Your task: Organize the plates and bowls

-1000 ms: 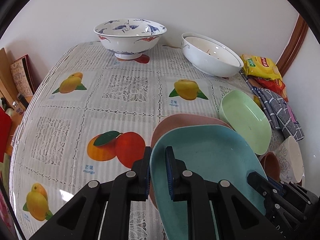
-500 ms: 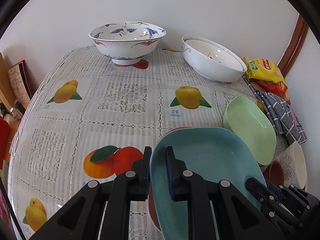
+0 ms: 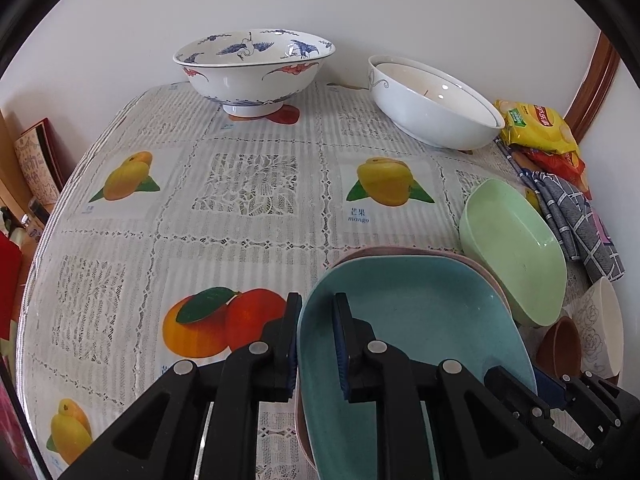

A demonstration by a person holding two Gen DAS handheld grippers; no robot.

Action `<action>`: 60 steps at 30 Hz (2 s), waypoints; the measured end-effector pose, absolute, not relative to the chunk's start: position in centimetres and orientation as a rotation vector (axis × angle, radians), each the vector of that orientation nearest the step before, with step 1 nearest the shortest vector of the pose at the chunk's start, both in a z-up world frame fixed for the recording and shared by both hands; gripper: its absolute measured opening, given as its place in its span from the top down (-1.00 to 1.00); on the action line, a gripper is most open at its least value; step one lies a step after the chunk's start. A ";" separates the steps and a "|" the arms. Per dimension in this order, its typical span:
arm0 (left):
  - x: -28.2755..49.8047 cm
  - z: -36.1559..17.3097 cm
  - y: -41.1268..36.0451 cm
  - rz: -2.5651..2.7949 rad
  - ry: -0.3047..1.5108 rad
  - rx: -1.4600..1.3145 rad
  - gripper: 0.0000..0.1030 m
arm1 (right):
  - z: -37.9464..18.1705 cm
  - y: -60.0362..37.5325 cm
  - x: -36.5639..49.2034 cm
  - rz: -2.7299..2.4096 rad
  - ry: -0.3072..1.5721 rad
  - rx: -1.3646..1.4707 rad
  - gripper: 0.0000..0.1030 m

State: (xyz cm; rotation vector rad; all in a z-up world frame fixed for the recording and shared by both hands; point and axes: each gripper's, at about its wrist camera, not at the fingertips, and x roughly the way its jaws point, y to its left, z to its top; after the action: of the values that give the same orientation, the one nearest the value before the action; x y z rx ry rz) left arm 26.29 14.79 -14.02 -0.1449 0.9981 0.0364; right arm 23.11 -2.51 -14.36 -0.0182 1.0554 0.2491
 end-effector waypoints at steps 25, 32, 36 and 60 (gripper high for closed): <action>20.6 -8.2 12.4 0.009 0.911 -0.127 0.14 | -9.1 -5.9 18.6 0.228 0.981 0.060 -0.15; 18.4 -5.8 10.0 -0.013 0.864 -0.099 0.11 | -7.6 -8.3 16.9 0.172 0.929 0.030 -0.39; 17.4 -4.7 8.9 -0.019 0.841 -0.107 0.11 | -7.0 -9.8 16.0 0.164 0.910 0.044 -0.40; 16.1 -0.4 3.2 -0.106 0.690 -0.158 0.03 | -2.5 -15.5 13.2 0.135 0.787 0.024 -0.40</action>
State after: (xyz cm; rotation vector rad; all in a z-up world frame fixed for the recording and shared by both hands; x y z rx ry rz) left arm 16.12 3.15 -0.35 -0.1580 0.6896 -0.1060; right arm 13.18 -15.49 -2.50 0.0245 0.7873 0.1349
